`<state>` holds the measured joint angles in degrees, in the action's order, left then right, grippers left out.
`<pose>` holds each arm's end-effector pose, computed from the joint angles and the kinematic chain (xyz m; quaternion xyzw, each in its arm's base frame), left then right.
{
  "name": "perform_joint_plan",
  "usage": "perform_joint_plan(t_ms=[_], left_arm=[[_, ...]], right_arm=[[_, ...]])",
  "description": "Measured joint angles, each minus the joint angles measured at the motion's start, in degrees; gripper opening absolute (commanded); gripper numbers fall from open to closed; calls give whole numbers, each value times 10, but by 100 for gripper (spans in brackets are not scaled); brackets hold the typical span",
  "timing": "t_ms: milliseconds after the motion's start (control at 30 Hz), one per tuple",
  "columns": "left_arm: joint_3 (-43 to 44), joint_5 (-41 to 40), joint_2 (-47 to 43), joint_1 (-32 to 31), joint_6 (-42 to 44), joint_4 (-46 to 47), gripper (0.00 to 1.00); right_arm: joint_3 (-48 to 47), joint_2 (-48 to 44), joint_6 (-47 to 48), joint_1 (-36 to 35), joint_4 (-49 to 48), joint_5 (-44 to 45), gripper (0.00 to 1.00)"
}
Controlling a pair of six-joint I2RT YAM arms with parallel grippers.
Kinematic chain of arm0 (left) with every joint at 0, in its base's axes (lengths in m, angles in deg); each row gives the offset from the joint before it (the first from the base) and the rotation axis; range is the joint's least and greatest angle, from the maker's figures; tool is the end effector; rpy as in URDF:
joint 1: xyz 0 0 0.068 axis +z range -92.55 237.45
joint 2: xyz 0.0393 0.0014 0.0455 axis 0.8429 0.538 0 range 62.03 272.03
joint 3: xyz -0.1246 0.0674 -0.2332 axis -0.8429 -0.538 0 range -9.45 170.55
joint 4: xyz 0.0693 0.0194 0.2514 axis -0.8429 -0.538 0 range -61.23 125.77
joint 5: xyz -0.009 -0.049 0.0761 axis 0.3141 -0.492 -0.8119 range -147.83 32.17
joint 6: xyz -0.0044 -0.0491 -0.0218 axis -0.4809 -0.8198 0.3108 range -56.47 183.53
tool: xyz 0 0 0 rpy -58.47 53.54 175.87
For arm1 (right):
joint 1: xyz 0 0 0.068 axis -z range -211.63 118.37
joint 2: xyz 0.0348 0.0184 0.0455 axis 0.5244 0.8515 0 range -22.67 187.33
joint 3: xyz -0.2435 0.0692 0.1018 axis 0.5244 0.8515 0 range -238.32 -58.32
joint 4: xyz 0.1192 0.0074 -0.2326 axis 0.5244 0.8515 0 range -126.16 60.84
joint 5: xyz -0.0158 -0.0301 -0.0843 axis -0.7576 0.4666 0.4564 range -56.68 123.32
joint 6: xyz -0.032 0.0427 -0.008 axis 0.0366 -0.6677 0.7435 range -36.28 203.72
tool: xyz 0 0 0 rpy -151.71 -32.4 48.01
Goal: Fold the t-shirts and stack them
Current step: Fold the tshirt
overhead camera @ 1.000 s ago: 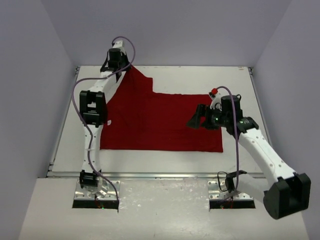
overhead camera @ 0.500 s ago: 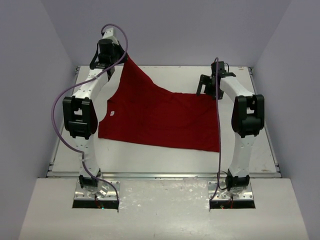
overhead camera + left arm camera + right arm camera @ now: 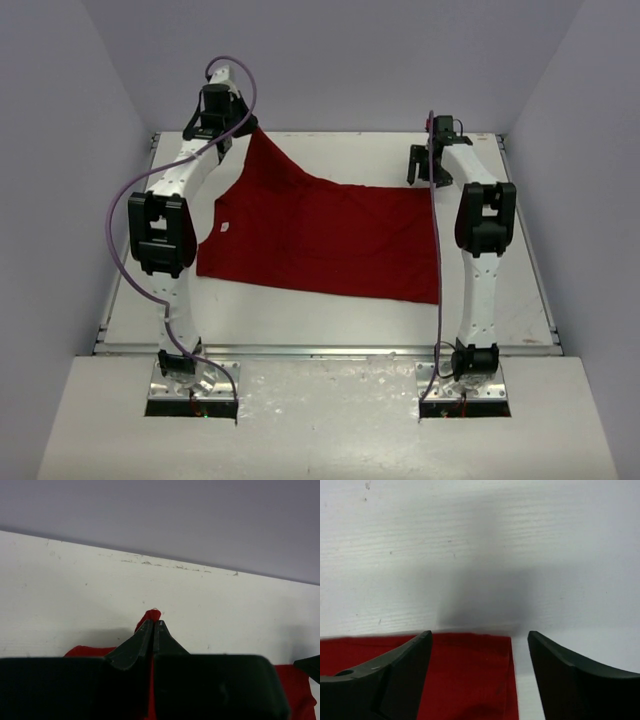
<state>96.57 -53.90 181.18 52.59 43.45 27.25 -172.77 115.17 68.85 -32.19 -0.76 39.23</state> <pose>0.5007 -0.0450 0.3065 -0.0904 0.8221 -0.1489 0.5421 0.5211 0.0015 0.1549 0.1335 0.9527 -0.0131 0.2728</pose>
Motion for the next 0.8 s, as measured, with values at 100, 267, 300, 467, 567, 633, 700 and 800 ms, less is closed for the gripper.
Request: perform_joint_plan(t_ms=[100, 267, 300, 467, 567, 633, 700, 800], left_arm=[[0, -3, 1, 0, 0, -6, 0], [0, -5, 1, 0, 1, -8, 1], [0, -5, 1, 0, 1, -8, 0], [0, -7, 1, 0, 1, -7, 0], [0, -7, 1, 0, 1, -7, 0], [0, -7, 1, 0, 0, -7, 0], [0, -6, 1, 0, 0, -7, 0], [0, -3, 1, 0, 0, -7, 0]], right_arm=[[-16, 23, 9, 6, 1, -6, 64], [4, 18, 16, 19, -11, -18, 46], [6, 17, 17, 20, -11, -19, 43], [7, 16, 15, 25, -10, -20, 19], [8, 15, 14, 25, -10, -23, 12], [11, 13, 15, 24, -10, -28, 1], [11, 10, 11, 23, -10, -32, 1], [15, -2, 9, 23, -10, -38, 1]])
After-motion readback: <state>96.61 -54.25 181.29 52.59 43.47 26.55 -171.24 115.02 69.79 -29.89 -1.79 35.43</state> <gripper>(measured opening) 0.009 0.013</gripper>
